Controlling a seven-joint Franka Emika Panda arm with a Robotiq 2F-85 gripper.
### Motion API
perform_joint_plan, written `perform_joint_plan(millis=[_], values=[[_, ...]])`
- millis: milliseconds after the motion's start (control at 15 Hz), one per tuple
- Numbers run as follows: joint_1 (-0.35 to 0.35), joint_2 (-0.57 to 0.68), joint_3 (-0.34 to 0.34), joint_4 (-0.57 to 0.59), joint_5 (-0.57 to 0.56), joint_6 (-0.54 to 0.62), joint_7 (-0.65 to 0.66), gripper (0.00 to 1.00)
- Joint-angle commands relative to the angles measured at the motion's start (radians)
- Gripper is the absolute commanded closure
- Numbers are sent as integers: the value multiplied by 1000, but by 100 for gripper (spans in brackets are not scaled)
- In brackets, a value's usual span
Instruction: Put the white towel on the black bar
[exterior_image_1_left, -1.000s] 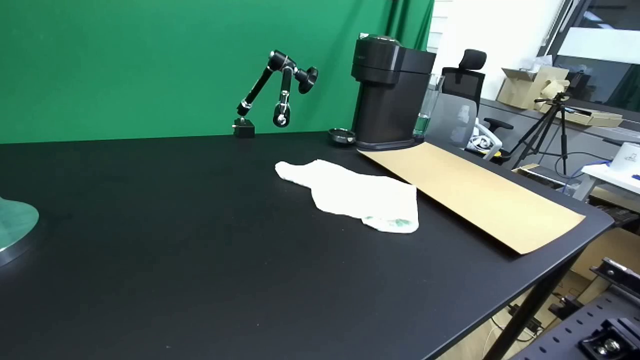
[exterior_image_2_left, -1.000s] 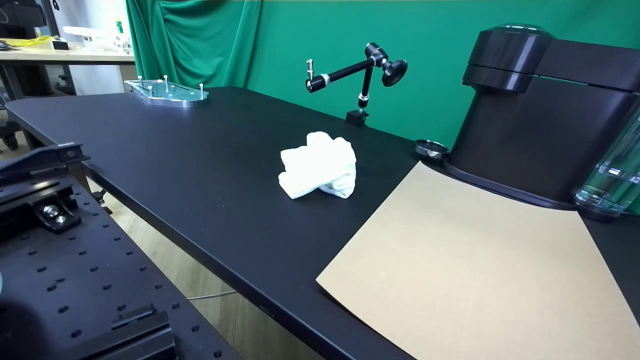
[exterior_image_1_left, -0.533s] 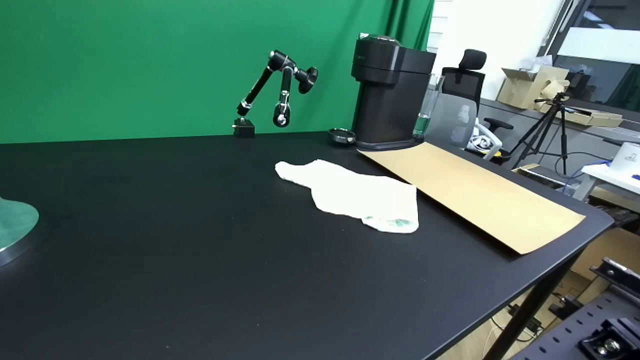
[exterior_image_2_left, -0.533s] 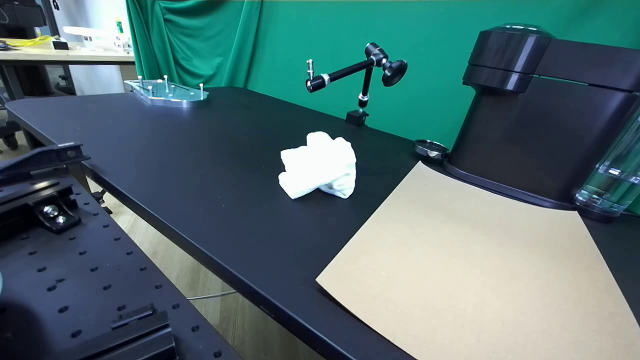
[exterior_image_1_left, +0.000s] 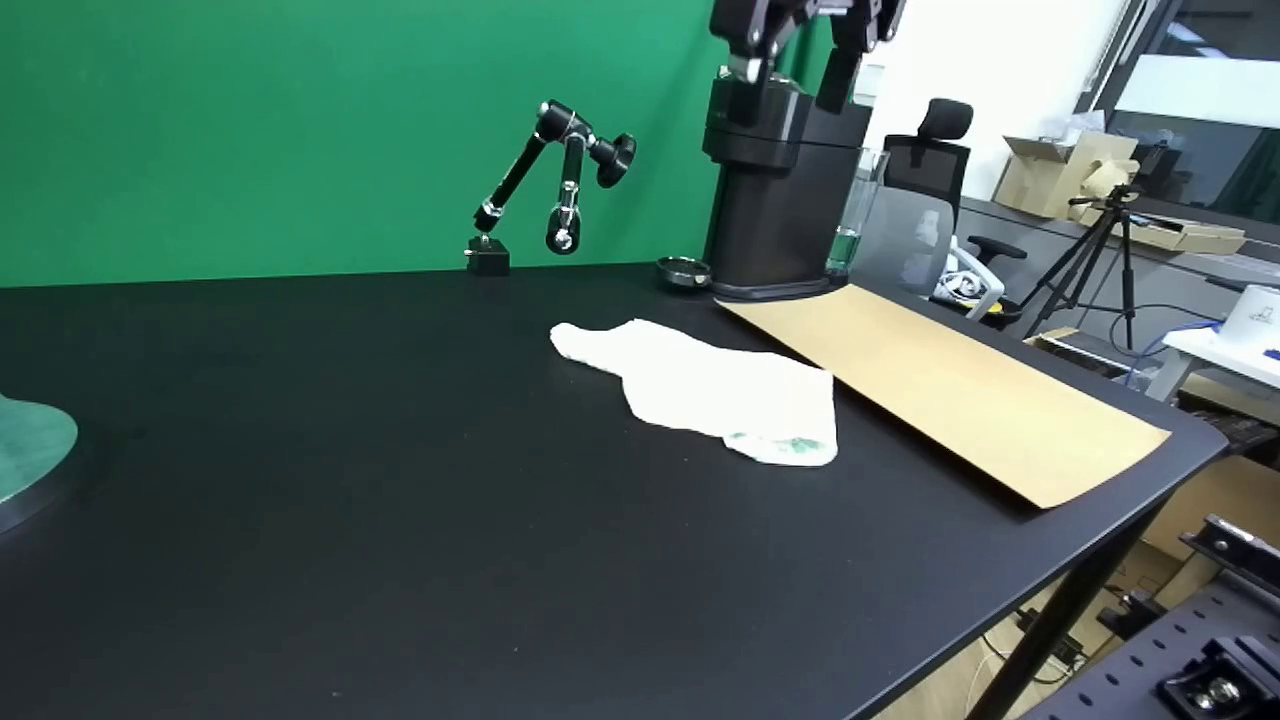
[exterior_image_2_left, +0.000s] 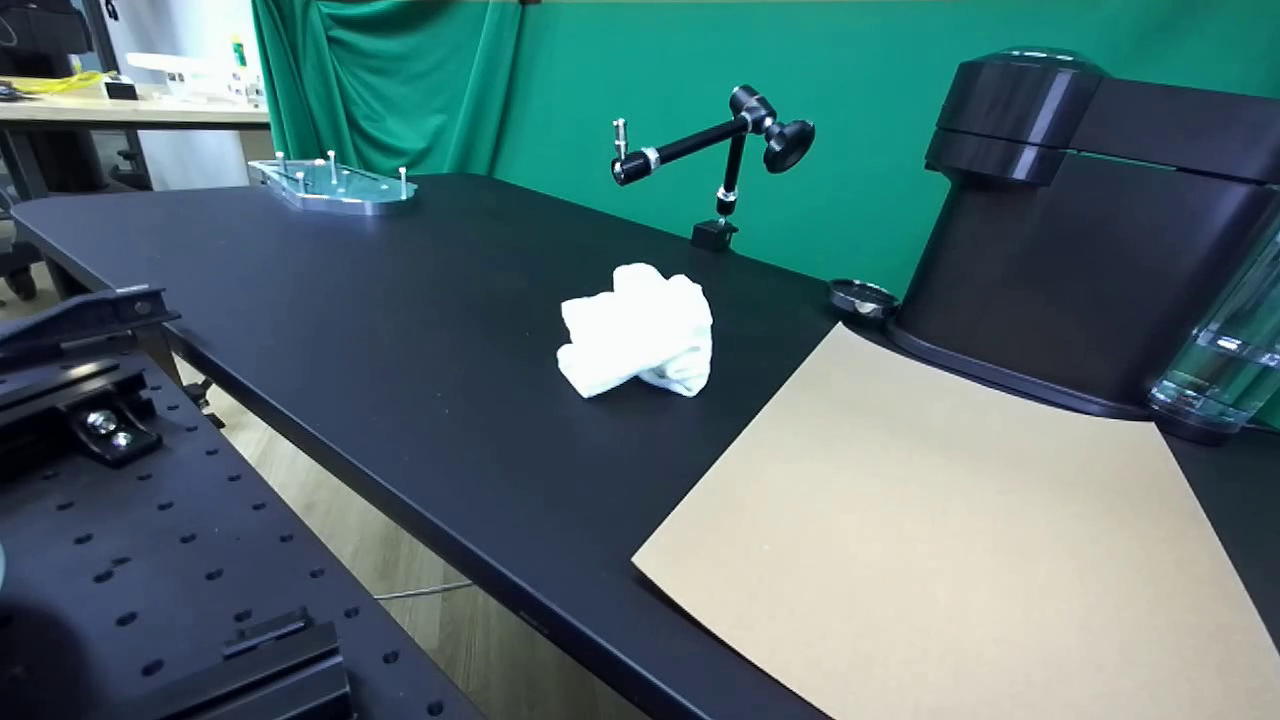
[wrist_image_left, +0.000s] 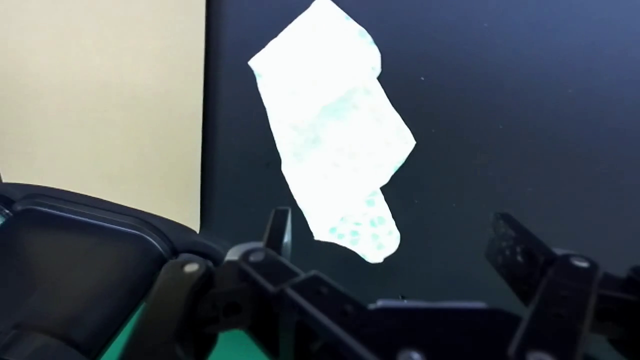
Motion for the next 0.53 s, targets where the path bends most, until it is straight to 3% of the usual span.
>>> perform_joint_plan(millis=[0, 67, 467], values=[[-30, 123, -29, 19, -48, 51, 4, 0], [-5, 68, -28, 0, -30, 34, -10, 0], [-34, 183, -49, 30, -49, 59, -22, 0]])
